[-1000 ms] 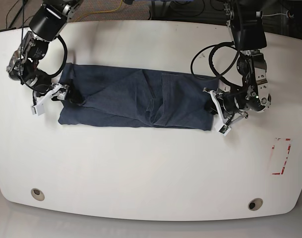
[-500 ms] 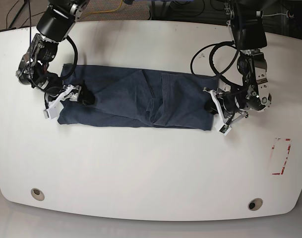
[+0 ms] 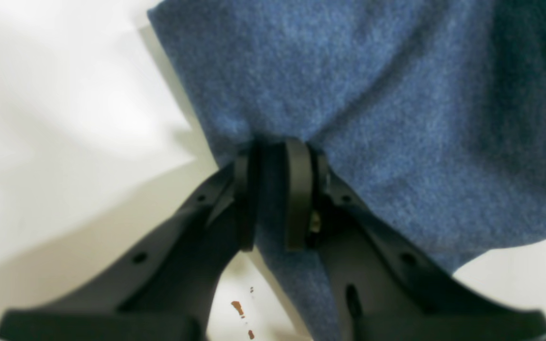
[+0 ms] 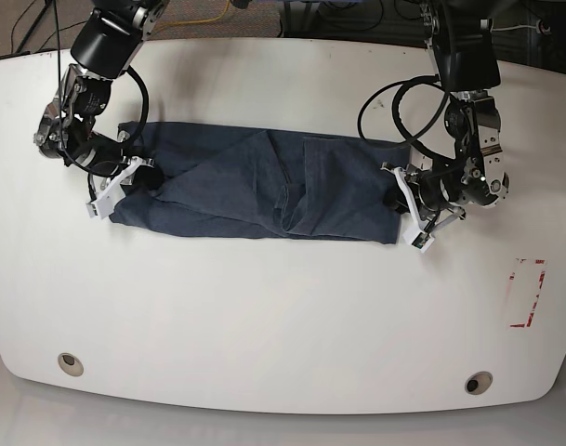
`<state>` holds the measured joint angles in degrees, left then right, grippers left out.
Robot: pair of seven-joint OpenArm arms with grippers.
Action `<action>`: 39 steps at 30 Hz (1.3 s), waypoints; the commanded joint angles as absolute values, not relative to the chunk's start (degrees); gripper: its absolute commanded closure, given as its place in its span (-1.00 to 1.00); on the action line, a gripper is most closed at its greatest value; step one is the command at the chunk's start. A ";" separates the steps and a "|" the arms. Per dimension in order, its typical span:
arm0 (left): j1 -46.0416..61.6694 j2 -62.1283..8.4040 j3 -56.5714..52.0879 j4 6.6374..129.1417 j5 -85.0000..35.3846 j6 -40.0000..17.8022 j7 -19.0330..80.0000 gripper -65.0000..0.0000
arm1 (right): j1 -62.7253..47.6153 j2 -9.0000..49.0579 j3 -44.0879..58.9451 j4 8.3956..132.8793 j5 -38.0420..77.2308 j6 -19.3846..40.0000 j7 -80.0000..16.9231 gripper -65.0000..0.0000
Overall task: Layout the t-shirt on the table in an organized manner, then fold the t-shirt properly
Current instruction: 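Grasp the opposite strip end with the right gripper, then fold the right-held end over toward the left gripper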
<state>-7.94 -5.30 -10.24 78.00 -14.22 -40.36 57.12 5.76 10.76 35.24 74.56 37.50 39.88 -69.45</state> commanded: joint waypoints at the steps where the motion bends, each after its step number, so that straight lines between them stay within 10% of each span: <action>1: -7.69 -5.67 -10.15 77.76 -11.12 -40.00 60.97 0.77 | 6.90 11.82 35.38 77.58 38.37 40.00 -68.88 0.82; 22: -8.04 -5.41 -2.68 77.58 -11.12 -40.00 61.32 0.77 | -3.56 9.80 22.73 113.54 38.99 40.00 -72.04 0.82; 39: -8.13 -3.12 -2.42 77.49 -11.21 -36.26 61.32 0.77 | -3.47 1.27 8.84 116.09 38.99 40.00 -71.96 0.82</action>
